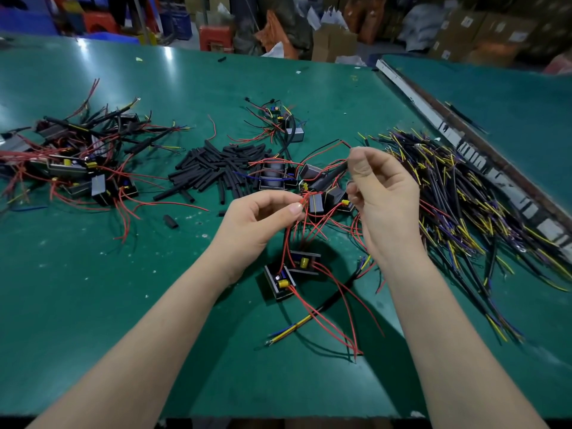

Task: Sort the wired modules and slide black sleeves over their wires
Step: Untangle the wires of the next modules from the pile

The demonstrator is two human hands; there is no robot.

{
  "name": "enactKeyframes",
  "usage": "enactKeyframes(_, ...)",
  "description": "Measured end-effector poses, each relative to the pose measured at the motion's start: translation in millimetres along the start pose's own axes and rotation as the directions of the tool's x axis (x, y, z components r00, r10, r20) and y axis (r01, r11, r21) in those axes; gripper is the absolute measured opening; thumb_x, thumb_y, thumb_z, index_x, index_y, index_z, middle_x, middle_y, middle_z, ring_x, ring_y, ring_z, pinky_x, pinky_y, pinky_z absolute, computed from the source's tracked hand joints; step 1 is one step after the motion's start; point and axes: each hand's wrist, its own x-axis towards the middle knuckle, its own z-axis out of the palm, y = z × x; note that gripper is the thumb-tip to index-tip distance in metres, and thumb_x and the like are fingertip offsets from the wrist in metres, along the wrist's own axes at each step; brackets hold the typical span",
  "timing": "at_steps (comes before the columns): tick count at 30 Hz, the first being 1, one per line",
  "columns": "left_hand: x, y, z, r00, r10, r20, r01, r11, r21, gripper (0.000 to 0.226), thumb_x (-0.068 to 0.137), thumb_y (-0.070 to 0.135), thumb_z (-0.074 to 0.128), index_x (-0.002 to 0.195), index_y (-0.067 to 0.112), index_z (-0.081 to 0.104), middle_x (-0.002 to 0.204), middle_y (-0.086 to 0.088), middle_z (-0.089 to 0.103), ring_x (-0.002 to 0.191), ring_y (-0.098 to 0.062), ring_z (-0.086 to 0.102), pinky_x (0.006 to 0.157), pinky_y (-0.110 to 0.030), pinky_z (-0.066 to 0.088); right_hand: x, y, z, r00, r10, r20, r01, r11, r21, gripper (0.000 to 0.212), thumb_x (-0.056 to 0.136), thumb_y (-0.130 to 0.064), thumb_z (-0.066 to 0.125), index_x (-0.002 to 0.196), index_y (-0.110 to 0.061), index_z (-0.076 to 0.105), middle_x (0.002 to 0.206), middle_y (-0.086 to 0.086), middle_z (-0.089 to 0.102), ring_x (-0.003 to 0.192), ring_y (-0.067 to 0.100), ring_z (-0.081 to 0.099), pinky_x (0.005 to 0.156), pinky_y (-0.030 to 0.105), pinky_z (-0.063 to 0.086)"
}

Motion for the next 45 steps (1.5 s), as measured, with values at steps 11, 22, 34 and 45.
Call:
enactKeyframes(11,1,-2,-1,0.997,-0.017,-0.079,0.018,1.000,0.022,0.010,0.087,0.005,0.063,0.089,0.014,0.067,0.067,0.012,0.070,0.064,0.006,0.062,0.059,-0.004,0.042,-4,3,1,0.985,-0.170,0.015,0.170,0.966,-0.193,0.009,0.090,-0.017,0.066,0.085,-0.022,0.061,0.072,-0.013,0.062,0.064,0.011,0.052,0.065,0.023,0.046)
enactKeyframes(22,3,-6,-1,0.987,-0.011,-0.162,0.023,0.997,0.068,0.007,0.086,0.010,0.066,0.088,0.016,0.069,0.069,0.010,0.071,0.062,0.006,0.059,0.058,-0.005,0.041,-6,13,1,0.916,-0.391,0.093,0.391,0.814,-0.428,0.010,0.091,-0.024,0.065,0.087,-0.031,0.059,0.080,-0.013,0.060,0.070,0.006,0.053,0.067,0.031,0.045)
enactKeyframes(34,4,-8,-3,0.984,0.005,-0.175,0.008,0.997,0.076,0.011,0.085,0.013,0.068,0.084,0.023,0.070,0.071,0.009,0.071,0.064,0.003,0.061,0.060,-0.007,0.043,-8,16,3,0.765,-0.631,0.128,0.573,0.576,-0.584,0.008,0.090,-0.014,0.067,0.089,-0.005,0.066,0.084,-0.005,0.057,0.068,0.006,0.048,0.067,0.012,0.038)
enactKeyframes(45,6,-9,-3,0.972,-0.014,-0.235,0.026,0.999,0.047,0.009,0.085,0.014,0.068,0.085,0.023,0.070,0.069,0.009,0.071,0.059,0.006,0.057,0.054,-0.005,0.039,-9,24,4,0.600,-0.741,0.302,0.744,0.378,-0.550,0.011,0.090,-0.009,0.065,0.089,0.001,0.068,0.085,0.004,0.062,0.076,0.020,0.056,0.065,0.043,0.051)
